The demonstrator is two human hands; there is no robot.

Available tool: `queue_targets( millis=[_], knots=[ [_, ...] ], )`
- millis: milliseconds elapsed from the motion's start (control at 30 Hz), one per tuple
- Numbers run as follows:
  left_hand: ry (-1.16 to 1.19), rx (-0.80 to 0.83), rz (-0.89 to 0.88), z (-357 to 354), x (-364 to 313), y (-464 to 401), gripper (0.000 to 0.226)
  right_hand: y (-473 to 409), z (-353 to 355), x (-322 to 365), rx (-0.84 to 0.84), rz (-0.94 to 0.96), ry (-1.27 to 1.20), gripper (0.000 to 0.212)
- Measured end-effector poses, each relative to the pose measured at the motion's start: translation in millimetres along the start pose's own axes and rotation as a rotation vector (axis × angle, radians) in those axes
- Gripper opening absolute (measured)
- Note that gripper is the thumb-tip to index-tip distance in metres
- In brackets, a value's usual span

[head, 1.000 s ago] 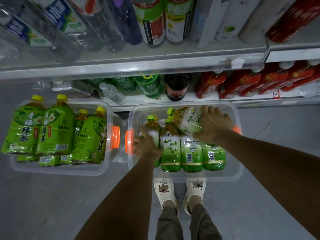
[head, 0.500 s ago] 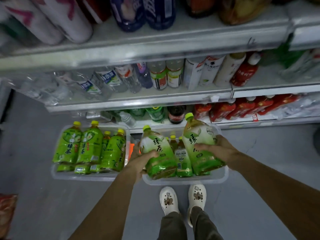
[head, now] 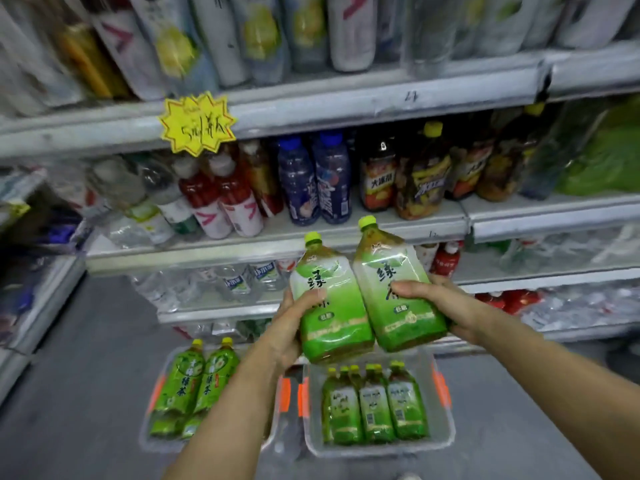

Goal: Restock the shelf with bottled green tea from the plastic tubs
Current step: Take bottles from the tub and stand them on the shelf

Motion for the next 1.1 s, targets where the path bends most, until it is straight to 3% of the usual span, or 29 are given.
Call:
queue_targets(
  millis=[67, 200, 467, 633, 733, 833, 967, 1100],
  knots=[
    [-0.003, -0.047, -0.066, -7.7, -28.9, 12.4, 0.121, 16.0, -11.6, 31.0, 0.040, 0.097, -0.015, 0.072],
    [-0.076, -0.091, -0.259, -19.9, -90.0, 42.1, 0.112, 45.1, -27.1, 84.9, 0.047, 0.239, 0.049, 0.103],
    [-0.160, -0.074, -0.605, -50.4, -214.9, 89.7, 0.080, 88.1, -37.8, 192.9, 0.011, 0.554, 0.049, 0.088],
    [-0.187, -0.062, -0.761, -81.9, -292.6, 107.4, 0.100, 111.8, -38.3, 275.2, 0.026, 0.716, 0.015, 0.090],
    [-0.147, -0.042, -0.854, -106.6, -332.0, 119.2, 0.095, 126.8, -36.9, 325.8, 0.031, 0.812, 0.014, 0.091],
    [-0.112, -0.047, -0.937, -128.4, -367.7, 125.7, 0.084, 141.6, -35.1, 377.5, 0.031, 0.899, -0.002, 0.104],
    [-0.084, -0.047, -1.004, -155.7, -408.4, 130.9, 0.079, 159.6, -34.4, 442.7, 0.019, 1.006, -0.029, 0.081],
    [-0.097, -0.101, -1.070, -175.5, -443.4, 134.3, 0.076, 164.2, -30.8, 500.3, -0.033, 1.109, -0.056, 0.091]
  ],
)
Point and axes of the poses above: each hand's wrist, its own y-axis away from the middle knuckle, its own z-axis out of the back of the hand, x = y × z, the point moved 7 cm from there along -y, towards the middle knuckle, and after that the axes turned 8 degrees about -y, right-handed, at the moved point
